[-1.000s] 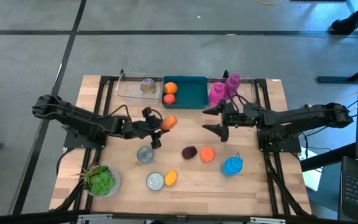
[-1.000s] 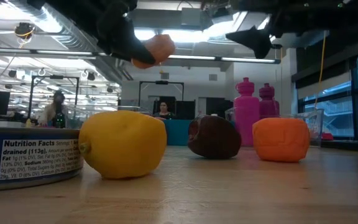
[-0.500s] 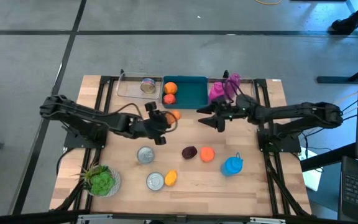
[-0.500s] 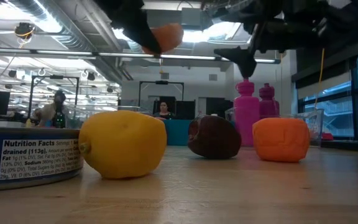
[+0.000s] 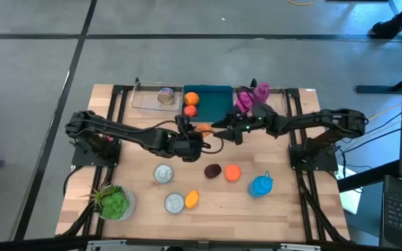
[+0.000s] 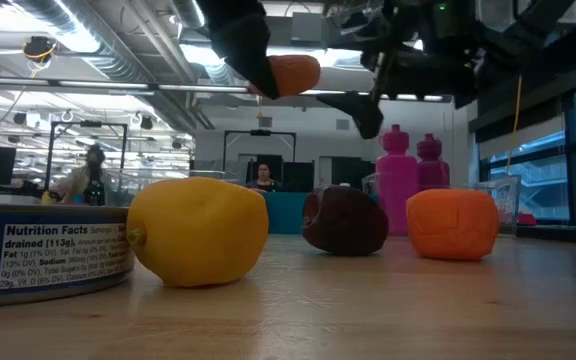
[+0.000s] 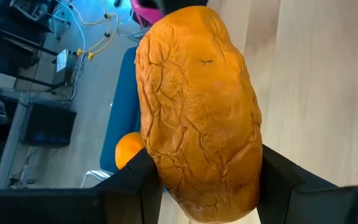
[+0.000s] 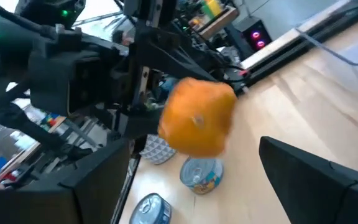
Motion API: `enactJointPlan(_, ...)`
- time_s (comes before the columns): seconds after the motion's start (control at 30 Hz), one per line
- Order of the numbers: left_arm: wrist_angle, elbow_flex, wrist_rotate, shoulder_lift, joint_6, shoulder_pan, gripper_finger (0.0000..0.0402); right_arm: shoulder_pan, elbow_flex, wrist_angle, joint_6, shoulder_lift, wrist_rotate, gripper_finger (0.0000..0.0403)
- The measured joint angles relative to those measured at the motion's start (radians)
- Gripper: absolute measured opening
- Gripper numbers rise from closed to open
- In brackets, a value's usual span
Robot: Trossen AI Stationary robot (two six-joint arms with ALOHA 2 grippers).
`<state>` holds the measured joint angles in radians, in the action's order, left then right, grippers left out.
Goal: Pick & Place Food Item
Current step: Put the mango into the blue bin
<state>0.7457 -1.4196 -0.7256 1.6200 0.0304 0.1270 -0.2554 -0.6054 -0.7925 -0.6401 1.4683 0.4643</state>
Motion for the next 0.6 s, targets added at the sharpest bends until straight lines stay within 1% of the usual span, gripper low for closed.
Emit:
enactJointPlan(0.13, 0.051, -0.054, 0.003, 0.029, 0.0, -0.007, 0.0169, 0.0, -0.06, 0.001, 0.005, 0.056, 0.031, 0.0356)
enactJointPlan(0.3, 0.077, -0.074, -0.001, 0.035, 0.0, -0.019, 0.0169, 0.002, -0.11, 0.004, 0.009, 0.106, 0.076, 0.0356)
enactJointPlan(0.6, 0.079, -0.076, 0.004, 0.035, 0.01, -0.024, 0.0169, 0.003, -0.18, 0.002, 0.02, 0.169, 0.075, 0.0356)
